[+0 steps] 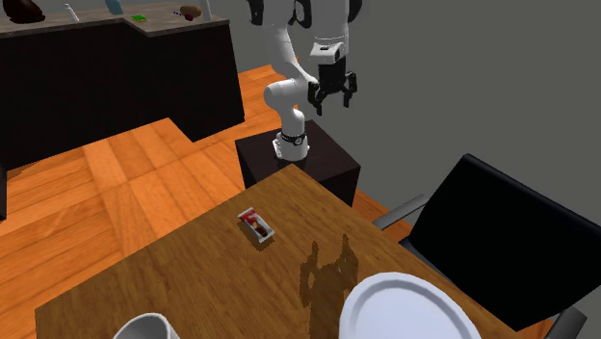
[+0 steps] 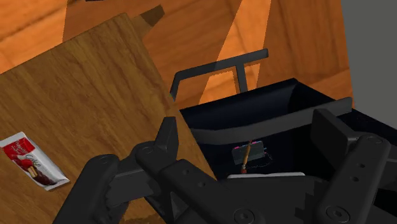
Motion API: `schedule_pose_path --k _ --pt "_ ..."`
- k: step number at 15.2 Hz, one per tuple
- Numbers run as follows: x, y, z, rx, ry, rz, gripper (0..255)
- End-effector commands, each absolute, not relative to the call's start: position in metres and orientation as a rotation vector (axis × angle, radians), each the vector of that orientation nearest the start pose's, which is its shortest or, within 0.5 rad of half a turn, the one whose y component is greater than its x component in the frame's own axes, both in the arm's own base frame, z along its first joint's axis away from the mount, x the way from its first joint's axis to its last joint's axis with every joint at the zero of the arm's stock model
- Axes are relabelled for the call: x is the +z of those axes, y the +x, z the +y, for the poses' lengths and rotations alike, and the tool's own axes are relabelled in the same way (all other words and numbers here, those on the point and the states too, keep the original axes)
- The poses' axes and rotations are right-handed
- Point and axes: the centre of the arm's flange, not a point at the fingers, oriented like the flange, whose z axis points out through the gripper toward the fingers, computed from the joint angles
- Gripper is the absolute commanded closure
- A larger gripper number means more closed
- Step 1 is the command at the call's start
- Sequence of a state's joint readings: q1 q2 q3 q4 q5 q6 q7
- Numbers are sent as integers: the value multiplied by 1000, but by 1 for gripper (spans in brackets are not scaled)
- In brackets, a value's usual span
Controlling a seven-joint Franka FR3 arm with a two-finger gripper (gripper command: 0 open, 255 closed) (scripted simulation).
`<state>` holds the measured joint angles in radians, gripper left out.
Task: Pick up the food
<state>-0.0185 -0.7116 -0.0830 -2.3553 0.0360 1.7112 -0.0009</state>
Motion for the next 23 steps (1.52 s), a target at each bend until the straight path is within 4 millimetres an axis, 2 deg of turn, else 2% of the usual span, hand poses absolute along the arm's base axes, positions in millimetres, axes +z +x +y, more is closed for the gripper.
schedule_pose_path --k 1,12,23 --pt "567 346 -57 -100 -3057 102 0" --pt "502 394 -175 -65 -3088 -40 0" --pt "439 452 -290 -29 -3113 -185 0"
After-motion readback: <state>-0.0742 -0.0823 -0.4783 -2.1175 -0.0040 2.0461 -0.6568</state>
